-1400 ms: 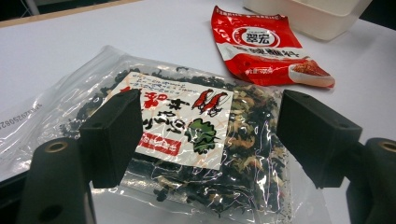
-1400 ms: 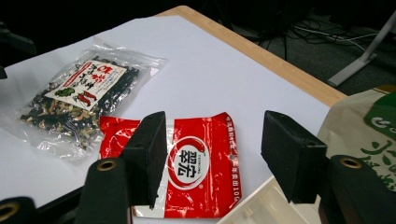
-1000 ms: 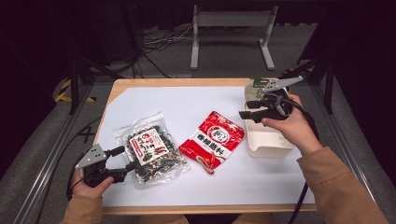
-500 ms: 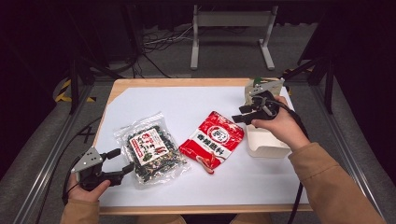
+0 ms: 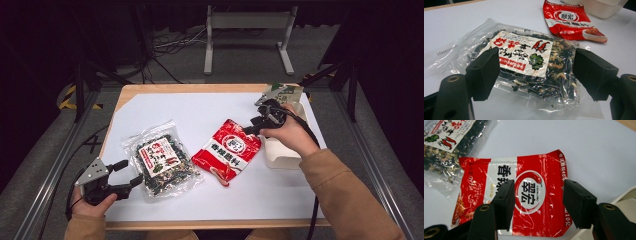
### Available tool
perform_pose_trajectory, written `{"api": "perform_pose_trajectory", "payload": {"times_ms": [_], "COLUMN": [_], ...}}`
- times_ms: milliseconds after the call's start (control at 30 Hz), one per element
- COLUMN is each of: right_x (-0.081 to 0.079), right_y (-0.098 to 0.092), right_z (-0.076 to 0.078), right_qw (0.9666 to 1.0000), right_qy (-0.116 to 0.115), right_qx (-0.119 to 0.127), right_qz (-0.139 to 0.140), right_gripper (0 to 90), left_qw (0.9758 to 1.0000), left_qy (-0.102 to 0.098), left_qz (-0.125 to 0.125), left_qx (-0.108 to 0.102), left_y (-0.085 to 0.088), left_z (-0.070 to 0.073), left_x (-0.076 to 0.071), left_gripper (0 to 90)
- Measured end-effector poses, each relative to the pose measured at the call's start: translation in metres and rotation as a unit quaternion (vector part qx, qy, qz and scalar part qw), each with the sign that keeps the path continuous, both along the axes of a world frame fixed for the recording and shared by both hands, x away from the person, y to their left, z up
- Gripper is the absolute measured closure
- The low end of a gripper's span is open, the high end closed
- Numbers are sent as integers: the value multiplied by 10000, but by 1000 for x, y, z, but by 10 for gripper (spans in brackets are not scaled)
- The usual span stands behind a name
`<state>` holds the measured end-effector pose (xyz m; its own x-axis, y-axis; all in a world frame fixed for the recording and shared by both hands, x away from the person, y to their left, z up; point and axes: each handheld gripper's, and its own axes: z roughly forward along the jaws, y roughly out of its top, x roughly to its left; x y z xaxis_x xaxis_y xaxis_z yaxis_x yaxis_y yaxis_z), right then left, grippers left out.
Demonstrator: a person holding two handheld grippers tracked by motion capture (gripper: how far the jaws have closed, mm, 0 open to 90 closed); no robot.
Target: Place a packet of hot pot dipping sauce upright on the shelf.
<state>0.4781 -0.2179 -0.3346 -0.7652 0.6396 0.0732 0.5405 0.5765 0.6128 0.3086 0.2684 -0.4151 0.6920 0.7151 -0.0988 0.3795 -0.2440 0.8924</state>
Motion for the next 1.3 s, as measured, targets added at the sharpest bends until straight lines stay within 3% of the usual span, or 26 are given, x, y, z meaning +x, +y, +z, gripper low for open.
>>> {"api": "perform_pose_trajectory", "payload": {"times_ms": [100, 533, 1300], "right_x": [6, 29, 51], "right_y": [3, 4, 14], "right_z": [-9, -35, -59], "right_qw": [9997, 9966, 9924], "right_qy": [217, 573, 761], "right_qx": [-129, -508, -843], "right_qz": [-59, -294, -464], "right_gripper": [438, 421, 341], "left_qw": [10000, 10000, 10000], "left_qy": [-20, 8, 30], "left_qz": [-9, -34, -19], "left_qx": [8, -14, 34], "left_y": [0, -1, -1], "left_z": [0, -1, -1], "left_x": [1, 2, 2], "left_gripper": [229, 229, 231]}}
